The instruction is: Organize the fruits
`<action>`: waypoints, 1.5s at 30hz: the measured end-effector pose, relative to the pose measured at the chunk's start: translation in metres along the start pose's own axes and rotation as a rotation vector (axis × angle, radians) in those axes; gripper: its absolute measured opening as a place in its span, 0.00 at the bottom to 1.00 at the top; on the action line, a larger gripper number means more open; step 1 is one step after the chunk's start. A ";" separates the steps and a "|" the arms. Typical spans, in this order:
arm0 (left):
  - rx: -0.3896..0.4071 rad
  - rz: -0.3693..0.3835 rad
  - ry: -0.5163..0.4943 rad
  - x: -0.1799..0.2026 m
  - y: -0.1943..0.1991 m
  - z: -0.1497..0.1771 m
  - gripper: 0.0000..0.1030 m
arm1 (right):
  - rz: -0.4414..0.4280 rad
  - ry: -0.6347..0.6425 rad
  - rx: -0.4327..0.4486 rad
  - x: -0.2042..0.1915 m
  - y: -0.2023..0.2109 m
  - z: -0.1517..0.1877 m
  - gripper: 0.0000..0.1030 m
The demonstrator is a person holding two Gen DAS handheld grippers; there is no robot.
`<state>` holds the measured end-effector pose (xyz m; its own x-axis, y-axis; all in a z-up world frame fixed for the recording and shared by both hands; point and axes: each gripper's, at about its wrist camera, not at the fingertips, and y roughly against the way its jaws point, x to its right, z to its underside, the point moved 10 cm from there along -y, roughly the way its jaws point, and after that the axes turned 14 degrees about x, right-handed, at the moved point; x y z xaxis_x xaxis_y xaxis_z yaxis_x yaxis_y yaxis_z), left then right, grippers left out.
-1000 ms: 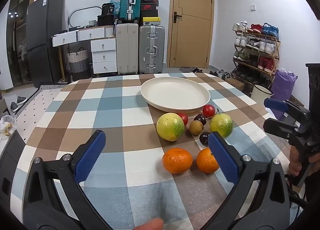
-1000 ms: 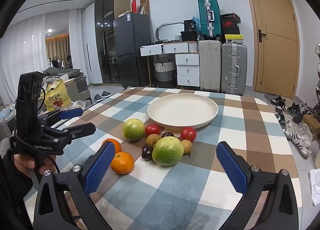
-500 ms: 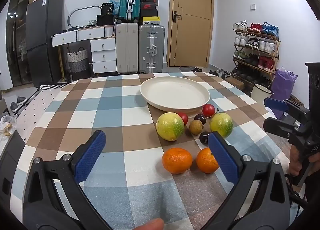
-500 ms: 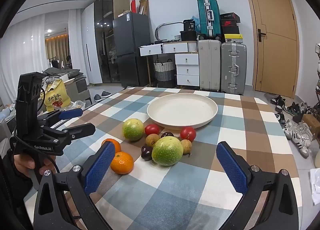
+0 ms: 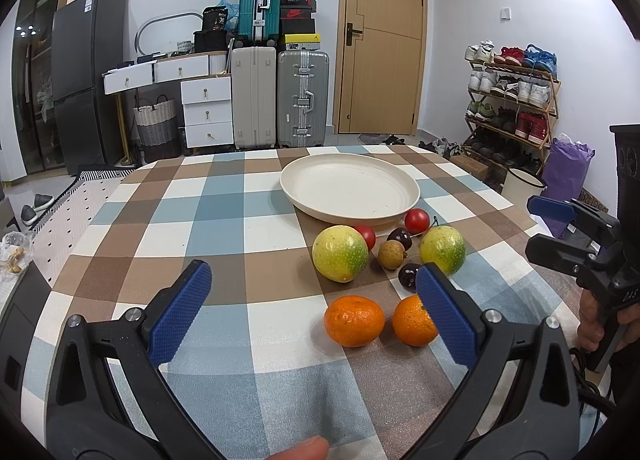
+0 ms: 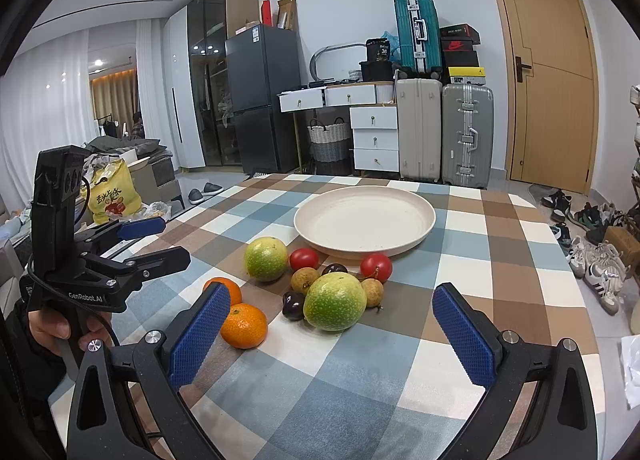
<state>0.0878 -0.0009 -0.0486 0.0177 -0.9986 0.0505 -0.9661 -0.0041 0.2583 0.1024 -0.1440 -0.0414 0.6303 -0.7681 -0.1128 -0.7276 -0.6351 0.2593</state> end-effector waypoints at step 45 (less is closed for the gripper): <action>0.003 0.002 -0.002 0.000 -0.004 0.003 0.99 | 0.017 -0.018 -0.038 0.004 -0.009 0.010 1.00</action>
<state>0.0903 -0.0010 -0.0527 0.0155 -0.9987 0.0487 -0.9669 -0.0025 0.2551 0.1090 -0.1423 -0.0541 0.6127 -0.7803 -0.1251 -0.7272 -0.6187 0.2972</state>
